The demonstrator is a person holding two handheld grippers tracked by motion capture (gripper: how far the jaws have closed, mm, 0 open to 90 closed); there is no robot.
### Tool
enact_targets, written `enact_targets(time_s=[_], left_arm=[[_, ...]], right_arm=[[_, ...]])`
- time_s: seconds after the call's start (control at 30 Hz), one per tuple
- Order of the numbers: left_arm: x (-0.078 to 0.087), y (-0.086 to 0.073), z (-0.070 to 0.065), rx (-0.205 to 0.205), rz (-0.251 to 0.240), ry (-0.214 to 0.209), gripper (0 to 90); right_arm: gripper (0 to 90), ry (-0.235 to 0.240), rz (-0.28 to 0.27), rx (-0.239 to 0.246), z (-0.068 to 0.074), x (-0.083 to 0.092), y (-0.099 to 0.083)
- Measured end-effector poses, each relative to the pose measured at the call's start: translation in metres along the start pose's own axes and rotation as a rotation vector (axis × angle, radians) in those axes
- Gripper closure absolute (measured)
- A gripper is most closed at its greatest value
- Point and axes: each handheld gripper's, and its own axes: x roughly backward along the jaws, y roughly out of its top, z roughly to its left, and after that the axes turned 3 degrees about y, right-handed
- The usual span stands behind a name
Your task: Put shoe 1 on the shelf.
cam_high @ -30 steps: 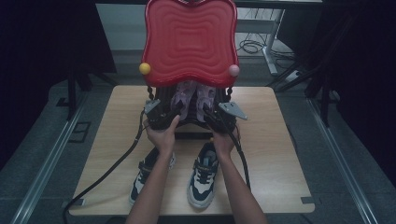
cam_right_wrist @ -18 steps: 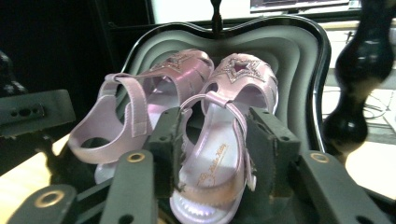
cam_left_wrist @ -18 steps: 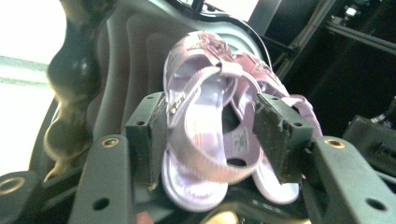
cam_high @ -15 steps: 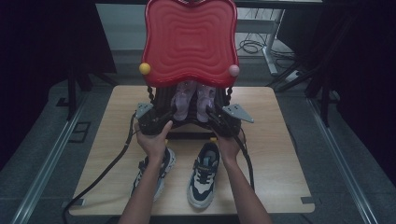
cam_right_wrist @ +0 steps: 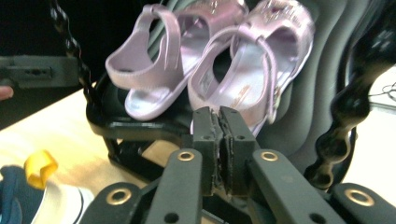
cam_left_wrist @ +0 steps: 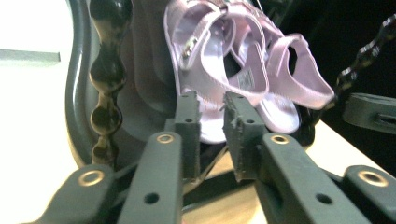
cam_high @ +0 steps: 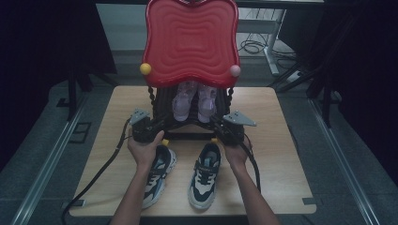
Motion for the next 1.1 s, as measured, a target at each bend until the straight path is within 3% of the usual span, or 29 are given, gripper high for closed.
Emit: enact_targets(time_s=[0.17,0.53,0.9,1.1], left_arm=[[0.001,-0.004,0.008,-0.022,0.038,-0.003,83.7],[0.0,-0.007,0.015,-0.038,0.071,0.004,88.6],[-0.004,-0.005,0.019,-0.08,0.11,0.007,89.3],[0.002,0.0,0.02,-0.094,0.103,0.005,88.9]], right_arm=[[88.3,-0.002,0.047,0.001,-0.003,-0.007,-0.007],[88.5,-0.05,0.085,0.01,-0.01,-0.017,-0.017],[88.5,-0.075,0.098,0.013,-0.014,-0.021,-0.02],[88.5,-0.07,0.093,0.016,-0.015,-0.017,-0.019]])
